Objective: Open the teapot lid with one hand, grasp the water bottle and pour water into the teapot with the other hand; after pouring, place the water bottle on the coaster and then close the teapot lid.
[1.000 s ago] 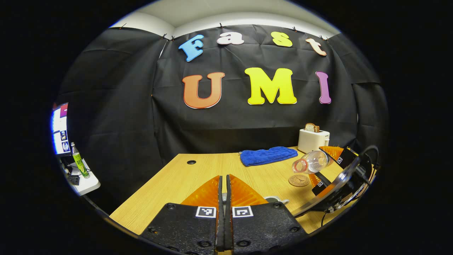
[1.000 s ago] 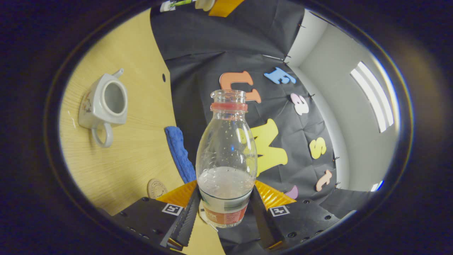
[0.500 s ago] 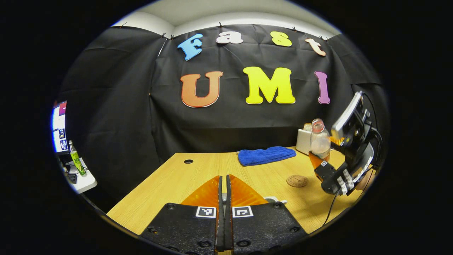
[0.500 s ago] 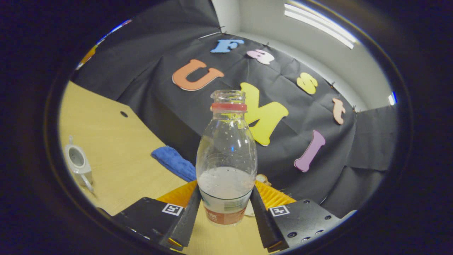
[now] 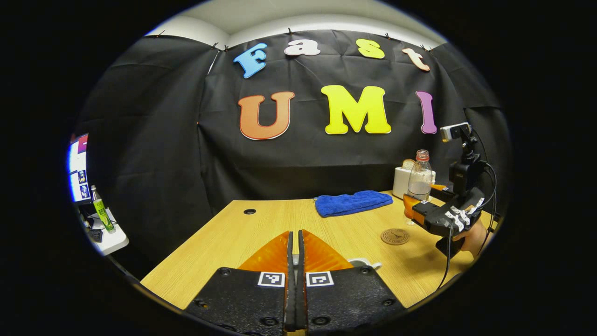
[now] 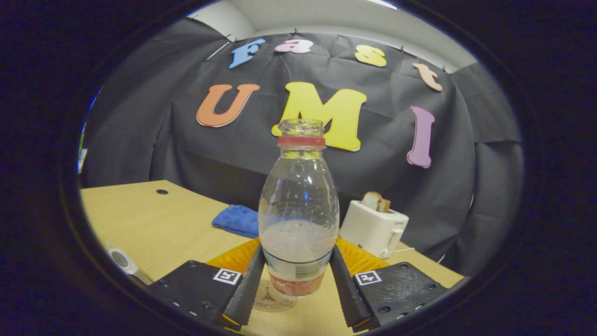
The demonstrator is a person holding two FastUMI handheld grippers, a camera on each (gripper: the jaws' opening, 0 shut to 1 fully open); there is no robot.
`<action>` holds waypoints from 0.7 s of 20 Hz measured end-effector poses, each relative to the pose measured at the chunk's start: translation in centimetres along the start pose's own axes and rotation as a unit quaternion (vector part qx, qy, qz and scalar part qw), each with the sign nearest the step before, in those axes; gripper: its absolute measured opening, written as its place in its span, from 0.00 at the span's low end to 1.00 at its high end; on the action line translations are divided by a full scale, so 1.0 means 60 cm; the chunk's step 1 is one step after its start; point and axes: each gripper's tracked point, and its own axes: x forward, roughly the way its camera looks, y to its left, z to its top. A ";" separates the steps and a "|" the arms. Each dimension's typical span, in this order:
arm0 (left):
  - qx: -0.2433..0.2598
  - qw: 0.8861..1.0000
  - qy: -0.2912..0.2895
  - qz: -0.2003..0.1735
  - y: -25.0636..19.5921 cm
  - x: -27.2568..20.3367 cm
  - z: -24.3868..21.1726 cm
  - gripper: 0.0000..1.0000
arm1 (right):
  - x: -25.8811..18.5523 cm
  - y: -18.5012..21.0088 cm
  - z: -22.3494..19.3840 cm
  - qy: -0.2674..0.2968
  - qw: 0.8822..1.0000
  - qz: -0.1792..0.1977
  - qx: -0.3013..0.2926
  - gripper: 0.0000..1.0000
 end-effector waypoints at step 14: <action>0.014 1.000 0.005 0.013 0.010 0.004 -0.007 0.03 | 0.047 0.032 -0.060 0.073 0.995 0.036 0.059 0.75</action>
